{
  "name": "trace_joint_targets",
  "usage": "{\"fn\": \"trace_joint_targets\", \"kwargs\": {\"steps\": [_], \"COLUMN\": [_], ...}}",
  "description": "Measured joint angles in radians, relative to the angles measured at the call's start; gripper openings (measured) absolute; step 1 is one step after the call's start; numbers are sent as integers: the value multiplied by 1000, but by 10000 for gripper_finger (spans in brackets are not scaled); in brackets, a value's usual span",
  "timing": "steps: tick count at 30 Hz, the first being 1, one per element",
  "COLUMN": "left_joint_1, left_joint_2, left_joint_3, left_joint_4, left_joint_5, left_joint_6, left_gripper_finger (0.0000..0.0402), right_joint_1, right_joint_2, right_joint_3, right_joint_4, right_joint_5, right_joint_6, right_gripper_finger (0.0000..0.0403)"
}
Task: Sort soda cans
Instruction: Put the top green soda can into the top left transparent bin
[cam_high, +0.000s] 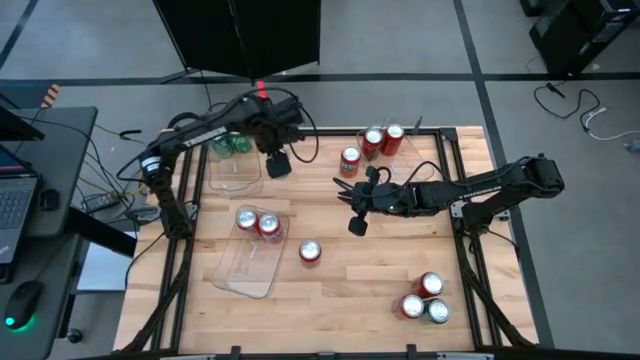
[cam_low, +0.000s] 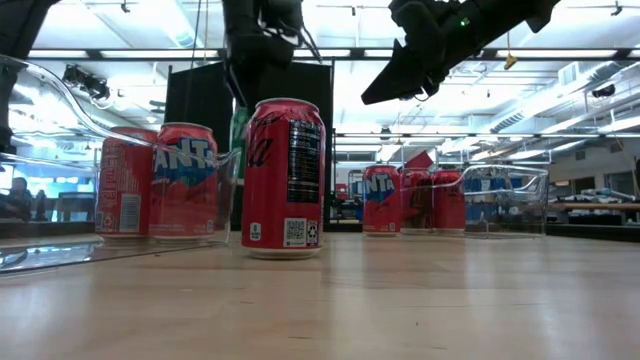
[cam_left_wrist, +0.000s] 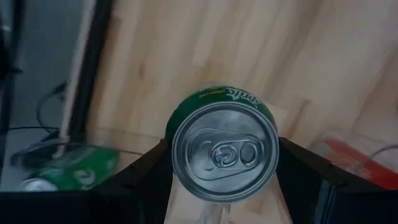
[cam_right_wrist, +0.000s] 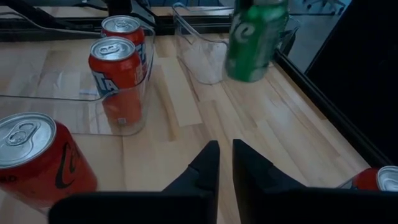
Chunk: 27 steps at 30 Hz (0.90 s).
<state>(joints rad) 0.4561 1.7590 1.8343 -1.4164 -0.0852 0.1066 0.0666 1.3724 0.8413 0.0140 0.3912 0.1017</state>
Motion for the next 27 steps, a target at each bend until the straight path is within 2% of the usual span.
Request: {"fn": "trace_joint_targets", "kwargs": {"steps": [7,14,19,27], "left_joint_1": [52,137,201,310], "left_joint_2": [-97,-173,-246,-410], "left_joint_3": [0,-20,-138,-444], "left_joint_4": [-18,-112,-104,37], "left_joint_5": [-12,-71,-73,-73], "left_joint_6": [-46,-93,-123,-166], "left_gripper_finger": [238,238,237,237], "right_joint_1": [0,0,0,0], "right_joint_2": [0,0,0,0], "right_joint_3": [0,0,0,0], "right_joint_4": [-1,-1,-1,-1], "right_joint_5": [0,0,0,0], "right_joint_6": [0,0,0,0], "right_gripper_finger": [31,31,29,33]}}
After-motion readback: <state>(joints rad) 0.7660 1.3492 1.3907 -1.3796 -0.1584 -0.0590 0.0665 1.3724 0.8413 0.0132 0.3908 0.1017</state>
